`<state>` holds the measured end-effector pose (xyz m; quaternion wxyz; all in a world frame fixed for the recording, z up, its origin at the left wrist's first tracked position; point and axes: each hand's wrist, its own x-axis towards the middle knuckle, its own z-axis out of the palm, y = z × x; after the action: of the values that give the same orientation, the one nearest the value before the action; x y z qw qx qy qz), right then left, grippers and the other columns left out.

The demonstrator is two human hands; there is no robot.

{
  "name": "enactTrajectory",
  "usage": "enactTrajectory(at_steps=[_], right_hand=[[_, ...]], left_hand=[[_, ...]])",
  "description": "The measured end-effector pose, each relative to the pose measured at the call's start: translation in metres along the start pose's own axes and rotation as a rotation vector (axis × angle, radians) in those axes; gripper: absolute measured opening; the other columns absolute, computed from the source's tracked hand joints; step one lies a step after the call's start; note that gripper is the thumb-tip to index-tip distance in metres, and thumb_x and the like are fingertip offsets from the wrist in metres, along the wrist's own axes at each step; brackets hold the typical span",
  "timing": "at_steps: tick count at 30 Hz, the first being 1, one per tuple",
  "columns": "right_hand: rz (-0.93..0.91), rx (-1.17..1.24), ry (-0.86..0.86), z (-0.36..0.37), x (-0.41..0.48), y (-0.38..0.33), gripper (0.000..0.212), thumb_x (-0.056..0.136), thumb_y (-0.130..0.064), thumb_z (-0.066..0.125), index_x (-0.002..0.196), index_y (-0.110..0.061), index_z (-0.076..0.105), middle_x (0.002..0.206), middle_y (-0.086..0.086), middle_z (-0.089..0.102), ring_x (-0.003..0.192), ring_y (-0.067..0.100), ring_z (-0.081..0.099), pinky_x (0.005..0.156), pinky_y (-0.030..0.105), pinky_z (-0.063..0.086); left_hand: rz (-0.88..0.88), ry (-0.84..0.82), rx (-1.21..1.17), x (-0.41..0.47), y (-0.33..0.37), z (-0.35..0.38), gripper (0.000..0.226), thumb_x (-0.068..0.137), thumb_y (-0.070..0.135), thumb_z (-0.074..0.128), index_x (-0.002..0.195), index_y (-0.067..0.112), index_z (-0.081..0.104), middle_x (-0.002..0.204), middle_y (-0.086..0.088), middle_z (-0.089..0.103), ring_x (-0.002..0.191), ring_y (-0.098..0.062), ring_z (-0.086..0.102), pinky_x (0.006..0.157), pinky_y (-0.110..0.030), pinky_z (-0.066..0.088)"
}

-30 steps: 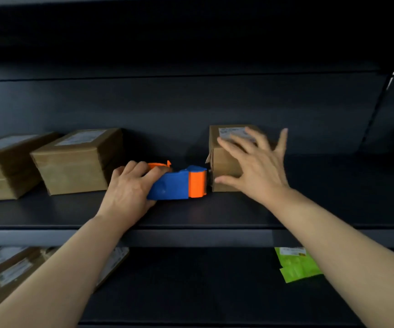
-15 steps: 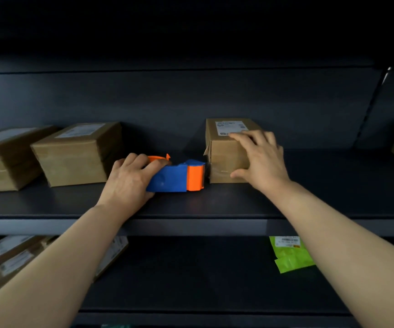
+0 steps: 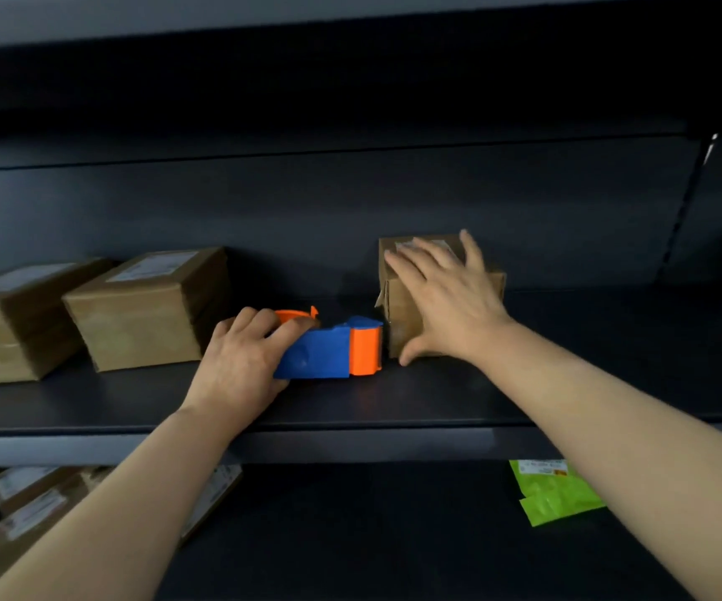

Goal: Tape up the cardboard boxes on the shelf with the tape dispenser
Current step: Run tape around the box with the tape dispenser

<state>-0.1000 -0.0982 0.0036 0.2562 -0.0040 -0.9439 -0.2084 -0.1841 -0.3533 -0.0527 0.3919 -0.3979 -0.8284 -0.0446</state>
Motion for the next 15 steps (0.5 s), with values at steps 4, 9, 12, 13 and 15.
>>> enactTrajectory(at_steps=[4, 9, 12, 13, 15], right_hand=[[-0.023, 0.050, 0.208, 0.021, 0.001, -0.004, 0.111, 0.056, -0.088, 0.054, 0.135, -0.011, 0.051, 0.128, 0.006, 0.061, 0.112, 0.025, 0.057, 0.091, 0.041, 0.036], [-0.040, 0.103, 0.298, 0.030, 0.001, -0.001, 0.105, 0.061, -0.086, 0.050, 0.132, -0.010, 0.053, 0.123, 0.006, 0.063, 0.107, 0.025, 0.058, 0.088, 0.040, 0.038], [-0.076, 0.168, 0.362, 0.032, -0.003, 0.002, 0.085, 0.075, -0.074, 0.046, 0.130, -0.010, 0.054, 0.121, 0.007, 0.062, 0.106, 0.026, 0.058, 0.088, 0.042, 0.038], [-0.078, 0.198, 0.420, 0.035, -0.004, 0.001, 0.072, 0.081, -0.063, 0.045, 0.126, -0.009, 0.056, 0.118, 0.008, 0.064, 0.102, 0.027, 0.058, 0.086, 0.041, 0.036], [-0.045, 0.232, 0.524, 0.040, -0.002, -0.001, 0.051, 0.084, -0.042, 0.045, 0.119, -0.008, 0.060, 0.109, 0.009, 0.066, 0.094, 0.028, 0.060, 0.081, 0.040, 0.033]], left_hand=[[-0.002, 0.014, -0.017, -0.002, -0.002, 0.003, 0.089, 0.050, 0.015, 0.089, 0.127, 0.030, 0.048, 0.096, -0.004, 0.058, 0.088, -0.030, 0.055, 0.070, -0.045, 0.050], [-0.022, 0.015, -0.029, -0.002, -0.002, 0.003, 0.084, 0.053, 0.014, 0.088, 0.127, 0.028, 0.049, 0.095, -0.005, 0.058, 0.087, -0.031, 0.055, 0.069, -0.045, 0.050], [-0.050, 0.014, -0.077, -0.002, -0.003, 0.003, 0.079, 0.055, 0.014, 0.087, 0.126, 0.025, 0.054, 0.096, -0.004, 0.058, 0.087, -0.031, 0.055, 0.069, -0.044, 0.050], [-0.048, 0.013, -0.080, -0.002, -0.003, 0.003, 0.079, 0.055, 0.015, 0.087, 0.127, 0.025, 0.055, 0.096, -0.004, 0.058, 0.088, -0.030, 0.055, 0.069, -0.044, 0.050], [-0.025, 0.017, -0.059, -0.002, -0.002, 0.003, 0.079, 0.055, 0.014, 0.087, 0.126, 0.024, 0.056, 0.095, -0.004, 0.058, 0.087, -0.030, 0.055, 0.068, -0.043, 0.049]])
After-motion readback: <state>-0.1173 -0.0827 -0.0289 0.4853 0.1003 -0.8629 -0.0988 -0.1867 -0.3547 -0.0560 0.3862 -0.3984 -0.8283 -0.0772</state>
